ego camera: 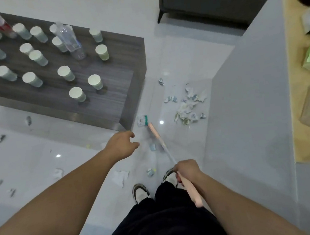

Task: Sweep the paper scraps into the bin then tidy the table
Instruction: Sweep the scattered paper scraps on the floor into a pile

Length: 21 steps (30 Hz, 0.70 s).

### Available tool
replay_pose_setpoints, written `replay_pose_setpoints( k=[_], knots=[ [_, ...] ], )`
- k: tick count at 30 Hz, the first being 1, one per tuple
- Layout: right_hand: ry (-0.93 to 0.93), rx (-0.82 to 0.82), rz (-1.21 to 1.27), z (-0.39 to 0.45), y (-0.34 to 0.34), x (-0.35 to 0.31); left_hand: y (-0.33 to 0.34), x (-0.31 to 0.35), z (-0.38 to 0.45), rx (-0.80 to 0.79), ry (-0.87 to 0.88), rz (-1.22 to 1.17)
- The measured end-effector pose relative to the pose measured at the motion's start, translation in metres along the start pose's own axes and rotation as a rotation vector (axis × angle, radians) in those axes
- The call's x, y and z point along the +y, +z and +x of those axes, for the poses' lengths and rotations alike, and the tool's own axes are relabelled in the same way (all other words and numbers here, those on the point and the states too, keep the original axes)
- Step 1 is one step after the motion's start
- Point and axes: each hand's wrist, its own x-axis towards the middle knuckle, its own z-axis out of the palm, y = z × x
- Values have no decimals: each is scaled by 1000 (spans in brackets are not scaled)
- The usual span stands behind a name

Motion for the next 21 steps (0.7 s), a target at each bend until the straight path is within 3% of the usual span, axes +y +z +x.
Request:
replay_pose_setpoints(
  k=[6, 13, 21],
  knots=[
    [-150, 6, -133, 1, 5, -48, -16, -26, -20, 104, -117, -128],
    [-240, -18, -316, 47, 1, -113, 11, -28, -40, 200, -339, -325],
    [-297, -87, -720, 113, -4, -149, 101, -10, -72, 39, -555, -459]
  ],
)
